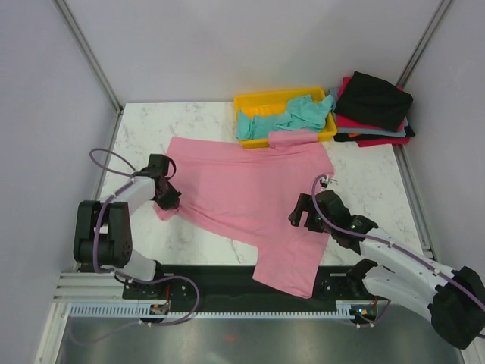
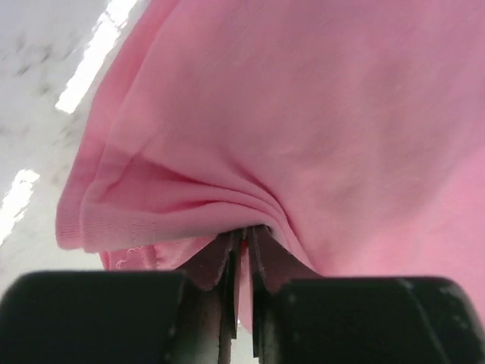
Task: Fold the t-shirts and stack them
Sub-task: Fold the tshirt
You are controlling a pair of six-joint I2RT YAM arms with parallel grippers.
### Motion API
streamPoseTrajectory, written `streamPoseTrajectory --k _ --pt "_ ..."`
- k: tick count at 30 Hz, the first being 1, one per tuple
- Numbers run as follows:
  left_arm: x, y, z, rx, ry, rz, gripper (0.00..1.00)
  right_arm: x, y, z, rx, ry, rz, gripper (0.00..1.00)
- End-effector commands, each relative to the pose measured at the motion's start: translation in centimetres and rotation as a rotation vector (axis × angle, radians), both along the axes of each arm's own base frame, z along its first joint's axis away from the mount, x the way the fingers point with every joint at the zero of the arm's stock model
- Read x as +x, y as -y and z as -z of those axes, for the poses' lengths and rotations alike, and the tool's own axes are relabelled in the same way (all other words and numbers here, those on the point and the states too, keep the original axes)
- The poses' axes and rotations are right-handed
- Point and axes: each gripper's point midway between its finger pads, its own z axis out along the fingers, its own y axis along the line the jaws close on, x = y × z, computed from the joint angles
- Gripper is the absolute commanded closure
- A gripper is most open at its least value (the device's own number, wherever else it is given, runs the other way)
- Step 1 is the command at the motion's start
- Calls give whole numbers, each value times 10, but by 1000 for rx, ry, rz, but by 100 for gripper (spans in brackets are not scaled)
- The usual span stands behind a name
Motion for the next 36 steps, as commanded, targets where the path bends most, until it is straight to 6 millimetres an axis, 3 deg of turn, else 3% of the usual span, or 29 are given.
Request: streamPoseTrajectory --k 1,3,5,8,10,12,18,22,26,33,36 --pt "52 16 2 -132 105 109 84 12 7 2 -76 -3 39 2" --pt "48 22 -4 -135 100 137 56 18 -5 0 -74 -8 -1 2" --pt "36 21 -12 -96 110 157 49 22 -12 -6 -68 1 -30 2" --pt "9 -7 -42 40 169 98 39 21 -12 -3 -76 18 -48 2" --pt "-12 -18 -49 79 148 58 37 21 -15 -2 -64 32 -69 2" --pt "-20 -24 -62 77 186 4 36 17 -17 7 -61 21 -93 2" --pt "-44 -50 -45 61 182 -189 43 12 -24 13 -65 14 -172 2" --pt "-52 -64 -21 43 163 -270 44 11 -23 9 -69 37 -193 2" --pt "-23 -69 -21 22 274 -246 46 7 -25 14 -61 36 -227 2" --pt "-7 -64 -6 -18 261 -244 49 2 -24 26 -72 22 -254 2" --pt "-8 -63 -3 -23 283 -242 50 0 -20 34 -91 9 -247 2"
